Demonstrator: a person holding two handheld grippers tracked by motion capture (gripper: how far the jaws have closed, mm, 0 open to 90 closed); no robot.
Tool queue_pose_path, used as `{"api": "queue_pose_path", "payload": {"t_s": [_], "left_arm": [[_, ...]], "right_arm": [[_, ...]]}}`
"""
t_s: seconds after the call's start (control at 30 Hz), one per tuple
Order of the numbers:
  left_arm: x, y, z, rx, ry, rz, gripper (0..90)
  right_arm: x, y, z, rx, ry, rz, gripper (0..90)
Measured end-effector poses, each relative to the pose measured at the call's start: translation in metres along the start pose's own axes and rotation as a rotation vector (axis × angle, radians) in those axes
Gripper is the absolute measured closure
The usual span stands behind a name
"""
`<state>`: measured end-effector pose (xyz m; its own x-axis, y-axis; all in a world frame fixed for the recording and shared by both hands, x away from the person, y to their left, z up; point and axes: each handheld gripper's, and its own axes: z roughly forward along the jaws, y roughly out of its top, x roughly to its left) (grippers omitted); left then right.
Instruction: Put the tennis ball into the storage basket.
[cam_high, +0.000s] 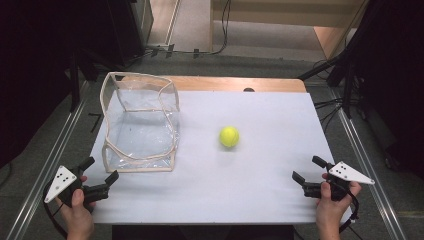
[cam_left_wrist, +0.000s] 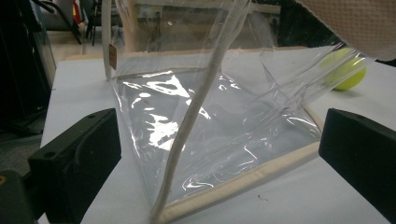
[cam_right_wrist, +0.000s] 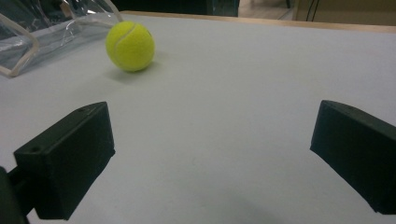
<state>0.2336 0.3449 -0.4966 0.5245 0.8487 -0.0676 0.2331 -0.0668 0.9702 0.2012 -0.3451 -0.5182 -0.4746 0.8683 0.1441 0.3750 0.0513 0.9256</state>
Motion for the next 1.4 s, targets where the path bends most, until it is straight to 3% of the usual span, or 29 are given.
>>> {"api": "queue_pose_path", "payload": {"t_s": [0.43, 0.63, 1.0, 1.4], "left_arm": [[0.0, 0.0, -0.001, -0.001, 0.0, 0.003, 0.0], [-0.001, 0.0, 0.0, -0.003, 0.001, 0.007, 0.0], [-0.002, 0.0, 0.0, 0.003, 0.004, 0.018, 0.0], [-0.002, 0.0, 0.0, 0.007, 0.005, 0.023, 0.0]], "right_arm": [[0.006, 0.004, 0.001, 0.021, -0.005, -0.039, 0.0], [0.012, 0.01, 0.005, 0.015, 0.033, -0.05, 0.0], [0.023, 0.022, 0.017, 0.055, 0.073, -0.076, 0.0], [0.027, 0.049, 0.027, 0.071, 0.101, -0.097, 0.0]]}}
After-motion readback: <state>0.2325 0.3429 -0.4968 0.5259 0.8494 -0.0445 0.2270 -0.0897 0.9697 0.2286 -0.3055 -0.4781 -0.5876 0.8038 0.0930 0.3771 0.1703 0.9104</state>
